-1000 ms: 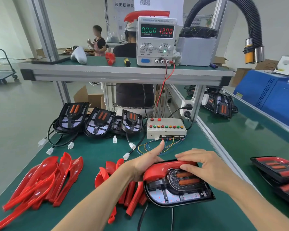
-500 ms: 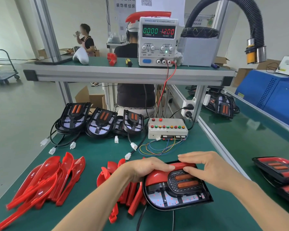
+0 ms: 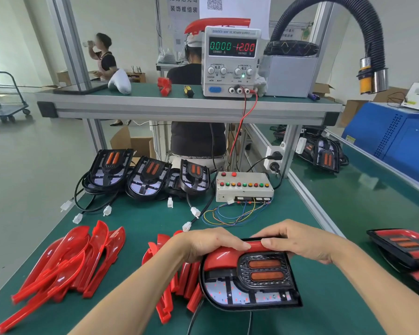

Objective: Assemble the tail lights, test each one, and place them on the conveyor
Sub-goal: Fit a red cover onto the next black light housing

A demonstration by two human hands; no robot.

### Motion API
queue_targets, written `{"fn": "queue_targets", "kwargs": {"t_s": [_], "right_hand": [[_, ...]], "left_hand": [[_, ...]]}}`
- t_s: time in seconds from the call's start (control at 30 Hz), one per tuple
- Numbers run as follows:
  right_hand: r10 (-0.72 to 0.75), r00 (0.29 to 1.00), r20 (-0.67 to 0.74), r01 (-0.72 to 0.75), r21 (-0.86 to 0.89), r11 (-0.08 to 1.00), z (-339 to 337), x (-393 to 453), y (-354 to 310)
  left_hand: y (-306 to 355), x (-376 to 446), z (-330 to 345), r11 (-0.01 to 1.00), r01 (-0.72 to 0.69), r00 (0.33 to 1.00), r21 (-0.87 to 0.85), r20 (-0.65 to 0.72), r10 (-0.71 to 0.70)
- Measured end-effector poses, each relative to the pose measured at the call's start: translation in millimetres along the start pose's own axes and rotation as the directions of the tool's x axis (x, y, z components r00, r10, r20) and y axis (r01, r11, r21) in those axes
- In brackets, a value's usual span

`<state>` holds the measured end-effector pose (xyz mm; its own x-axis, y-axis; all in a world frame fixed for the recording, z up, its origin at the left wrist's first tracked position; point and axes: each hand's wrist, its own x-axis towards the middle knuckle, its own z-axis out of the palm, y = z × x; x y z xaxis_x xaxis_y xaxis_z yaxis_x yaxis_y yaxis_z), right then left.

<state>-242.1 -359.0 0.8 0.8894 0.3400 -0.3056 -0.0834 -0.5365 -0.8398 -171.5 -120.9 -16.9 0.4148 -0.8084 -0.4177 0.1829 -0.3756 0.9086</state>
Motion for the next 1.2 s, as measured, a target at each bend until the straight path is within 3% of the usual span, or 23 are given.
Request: {"fn": "queue_targets", "kwargs": {"t_s": [0.1, 0.23, 0.33, 0.47, 0.57, 0.63, 0.8, 0.9, 1.0, 1.07, 1.2], "right_hand": [[-0.068, 0.991, -0.113, 0.077, 0.078, 0.994, 1, -1, 5], [-0.100, 0.966, -0.237, 0.145, 0.182, 0.973, -1, -7, 16], [-0.092, 0.954, -0.285, 0.172, 0.271, 0.947, -4, -15, 24], [-0.057, 0.918, -0.392, 0.206, 0.351, 0.913, -4, -25, 30], [-0.041, 0.883, -0.468, 0.242, 0.380, 0.893, 2, -35, 30], [-0.020, 0.830, -0.557, 0.287, 0.397, 0.872, 10, -42, 29], [0.017, 0.651, -0.759, 0.359, 0.327, 0.874, 35, -57, 22], [0.118, 0.542, -0.832, 0.372, 0.364, 0.854, 64, -57, 19], [0.186, 0.408, -0.894, 0.314, 0.329, 0.891, 98, -49, 18], [0.201, 0.386, -0.900, 0.278, 0.321, 0.905, 116, -46, 16], [0.155, 0.414, -0.897, 0.245, 0.274, 0.930, 133, -48, 11]], "left_hand": [[1, 4, -2, 0.999, -0.020, 1.000, -0.027, -0.022, 0.019], [8, 5, -8, 0.981, -0.058, 0.992, -0.186, -0.118, 0.037], [5, 1, -11, 0.968, -0.103, 0.968, -0.229, -0.248, 0.045], [-6, -17, 11, 0.929, -0.283, 0.836, -0.238, -0.535, 0.118], [-24, -30, 35, 0.923, -0.309, 0.763, -0.229, -0.639, 0.098], [-36, -38, 48, 0.921, -0.283, 0.771, -0.269, -0.634, 0.052], [-39, -54, 56, 0.978, -0.106, 0.856, -0.180, -0.516, -0.002], [-33, -49, 68, 0.915, -0.218, 0.831, -0.340, -0.557, -0.009], [-35, -36, 92, 0.870, -0.357, 0.775, -0.341, -0.628, 0.071], [-35, -29, 105, 0.820, -0.399, 0.794, -0.411, -0.603, 0.084], [-27, -29, 95, 0.684, -0.375, 0.877, -0.625, -0.478, 0.043]]}}
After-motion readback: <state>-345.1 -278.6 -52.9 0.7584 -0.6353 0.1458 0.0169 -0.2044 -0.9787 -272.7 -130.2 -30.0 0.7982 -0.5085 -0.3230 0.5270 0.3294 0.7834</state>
